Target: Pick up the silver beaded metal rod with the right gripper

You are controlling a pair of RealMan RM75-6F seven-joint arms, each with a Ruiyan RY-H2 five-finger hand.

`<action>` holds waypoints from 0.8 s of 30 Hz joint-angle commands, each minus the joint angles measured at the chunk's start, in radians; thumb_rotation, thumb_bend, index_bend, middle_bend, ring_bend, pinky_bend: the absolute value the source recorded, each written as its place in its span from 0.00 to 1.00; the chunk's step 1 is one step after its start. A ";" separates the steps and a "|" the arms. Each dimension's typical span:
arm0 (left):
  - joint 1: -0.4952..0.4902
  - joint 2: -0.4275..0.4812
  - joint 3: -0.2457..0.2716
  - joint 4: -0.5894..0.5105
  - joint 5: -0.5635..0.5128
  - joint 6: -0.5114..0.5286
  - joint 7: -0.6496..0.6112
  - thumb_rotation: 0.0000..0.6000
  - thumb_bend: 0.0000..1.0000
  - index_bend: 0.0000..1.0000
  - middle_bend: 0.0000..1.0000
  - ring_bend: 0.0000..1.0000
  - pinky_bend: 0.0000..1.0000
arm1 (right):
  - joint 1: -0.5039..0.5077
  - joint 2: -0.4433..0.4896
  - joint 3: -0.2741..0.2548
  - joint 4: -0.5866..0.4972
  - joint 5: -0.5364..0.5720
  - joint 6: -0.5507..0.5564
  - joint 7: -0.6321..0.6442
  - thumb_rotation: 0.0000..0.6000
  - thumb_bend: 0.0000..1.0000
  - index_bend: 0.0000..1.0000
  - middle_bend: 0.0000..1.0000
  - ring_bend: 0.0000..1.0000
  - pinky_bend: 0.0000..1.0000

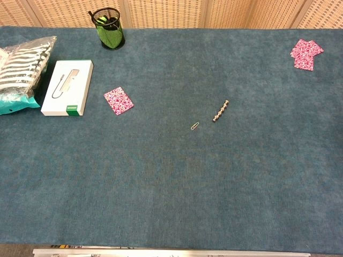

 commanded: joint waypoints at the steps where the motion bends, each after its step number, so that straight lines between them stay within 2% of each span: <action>1: 0.002 -0.002 0.002 0.003 0.002 0.002 -0.002 1.00 0.26 0.00 0.00 0.00 0.00 | 0.004 0.007 -0.007 -0.004 -0.010 -0.011 0.017 1.00 0.07 0.37 0.36 0.23 0.34; 6: 0.011 -0.006 0.003 0.009 0.009 0.019 -0.016 1.00 0.26 0.00 0.00 0.00 0.00 | 0.009 0.016 -0.012 -0.002 -0.041 -0.008 0.038 1.00 0.07 0.37 0.36 0.23 0.34; 12: 0.016 -0.010 0.007 0.017 0.016 0.025 -0.024 1.00 0.26 0.00 0.01 0.00 0.00 | 0.039 0.021 -0.020 0.015 -0.130 -0.015 0.069 1.00 0.07 0.37 0.38 0.26 0.34; 18: 0.018 -0.009 0.005 0.015 0.020 0.030 -0.029 1.00 0.26 0.00 0.01 0.00 0.00 | 0.099 0.035 -0.013 0.002 -0.200 -0.059 0.032 1.00 0.07 0.37 0.41 0.31 0.42; 20: 0.020 -0.011 0.005 0.016 0.019 0.031 -0.030 1.00 0.26 0.00 0.01 0.00 0.00 | 0.126 0.036 -0.004 -0.006 -0.217 -0.083 0.004 1.00 0.07 0.37 0.44 0.38 0.47; 24: 0.022 -0.014 0.006 0.017 0.015 0.029 -0.032 1.00 0.26 0.00 0.01 0.00 0.00 | 0.186 0.035 0.013 -0.022 -0.218 -0.161 -0.044 1.00 0.07 0.37 0.57 0.58 0.70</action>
